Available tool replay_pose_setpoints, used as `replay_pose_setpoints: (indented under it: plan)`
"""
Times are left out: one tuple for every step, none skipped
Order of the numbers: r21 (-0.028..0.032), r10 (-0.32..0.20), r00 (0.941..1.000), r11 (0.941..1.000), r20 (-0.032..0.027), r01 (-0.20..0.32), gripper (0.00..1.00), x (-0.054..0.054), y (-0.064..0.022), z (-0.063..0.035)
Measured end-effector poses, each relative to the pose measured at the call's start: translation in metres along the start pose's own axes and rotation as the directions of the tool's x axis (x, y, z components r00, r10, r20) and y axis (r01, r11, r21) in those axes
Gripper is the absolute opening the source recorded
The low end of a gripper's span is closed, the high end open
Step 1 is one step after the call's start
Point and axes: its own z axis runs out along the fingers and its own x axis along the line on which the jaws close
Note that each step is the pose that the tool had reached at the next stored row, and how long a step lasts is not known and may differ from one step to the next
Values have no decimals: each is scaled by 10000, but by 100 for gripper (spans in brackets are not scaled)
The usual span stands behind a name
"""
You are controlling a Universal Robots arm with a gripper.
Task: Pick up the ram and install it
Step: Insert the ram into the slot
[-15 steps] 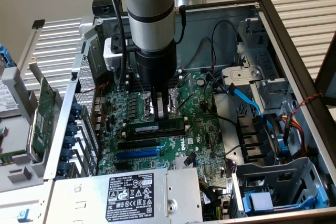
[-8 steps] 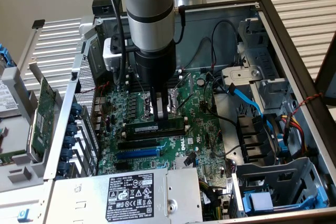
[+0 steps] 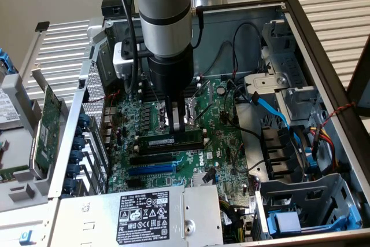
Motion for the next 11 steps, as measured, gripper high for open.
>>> replay_pose_setpoints:
  plan:
    - [9, 0, 10000, 10000, 0, 0, 14, 0, 0, 0]
    - [16, 0, 10000, 10000, 1, 0, 14, 0, 0, 0]
    - [21, 0, 10000, 10000, 0, 0, 14, 0, 1, 0]
    - [27, 0, 10000, 10000, 0, 0, 14, 0, 3, 0]
    - [31, 0, 10000, 10000, -1, 0, 14, 0, 3, -1]
    - [38, 0, 10000, 10000, 0, 0, 14, 0, 4, 0]
    - [43, -1, 10000, 10000, 0, 1, 14, 0, 5, 0]
    - [49, -1, 10000, 10000, 0, 1, 14, 0, 6, 0]
    - [56, 0, 10000, 10000, 1, 0, 14, -1, 8, 0]
    - [62, -1, 10000, 10000, 0, 1, 14, -1, 9, 0]
    - [69, -1, 10000, 10000, 1, 1, 14, -1, 10, 0]
